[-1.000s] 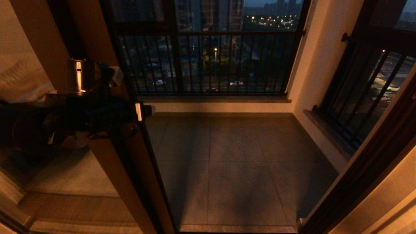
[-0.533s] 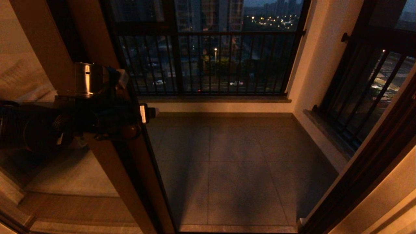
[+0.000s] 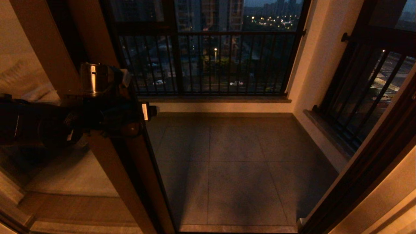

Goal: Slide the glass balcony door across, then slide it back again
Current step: Close the slid door

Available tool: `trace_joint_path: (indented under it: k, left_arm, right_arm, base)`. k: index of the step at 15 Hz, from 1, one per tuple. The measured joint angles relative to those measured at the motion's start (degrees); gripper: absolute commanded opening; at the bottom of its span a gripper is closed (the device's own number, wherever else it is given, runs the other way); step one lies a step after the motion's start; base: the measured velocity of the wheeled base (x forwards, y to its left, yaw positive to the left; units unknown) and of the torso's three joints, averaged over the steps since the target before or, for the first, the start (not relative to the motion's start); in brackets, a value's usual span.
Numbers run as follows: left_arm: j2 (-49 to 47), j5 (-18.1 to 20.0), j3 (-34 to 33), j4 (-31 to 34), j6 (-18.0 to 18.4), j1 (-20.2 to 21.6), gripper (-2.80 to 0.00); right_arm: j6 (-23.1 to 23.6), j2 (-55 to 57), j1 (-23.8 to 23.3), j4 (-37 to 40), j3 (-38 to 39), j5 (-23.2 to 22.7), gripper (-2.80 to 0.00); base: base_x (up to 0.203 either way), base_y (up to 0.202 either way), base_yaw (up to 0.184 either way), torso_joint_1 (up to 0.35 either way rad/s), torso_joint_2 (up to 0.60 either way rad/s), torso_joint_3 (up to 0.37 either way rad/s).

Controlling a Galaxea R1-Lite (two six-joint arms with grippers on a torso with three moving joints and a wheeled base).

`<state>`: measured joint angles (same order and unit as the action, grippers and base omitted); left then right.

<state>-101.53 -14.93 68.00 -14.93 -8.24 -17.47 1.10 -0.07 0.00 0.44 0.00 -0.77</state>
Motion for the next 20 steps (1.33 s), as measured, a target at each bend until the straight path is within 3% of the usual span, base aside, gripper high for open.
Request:
trace_joint_path:
  k: [4, 20]
  left_arm:
    - [-1.5, 0.2, 0.5, -4.4, 0.1, 0.0, 0.00]
    - [-2.4, 0.2, 0.7, -5.0, 0.2, -4.5, 0.00]
  right_arm:
    - [0.0, 0.0, 0.0, 0.0, 0.0, 0.0, -2.80]
    - [0.0, 0.0, 0.0, 0.0, 0.0, 0.0, -2.80]
  base:
    - [0.000, 0.000, 0.000, 0.000, 0.00, 0.000]
    - [0.000, 0.000, 0.000, 0.000, 0.00, 0.000]
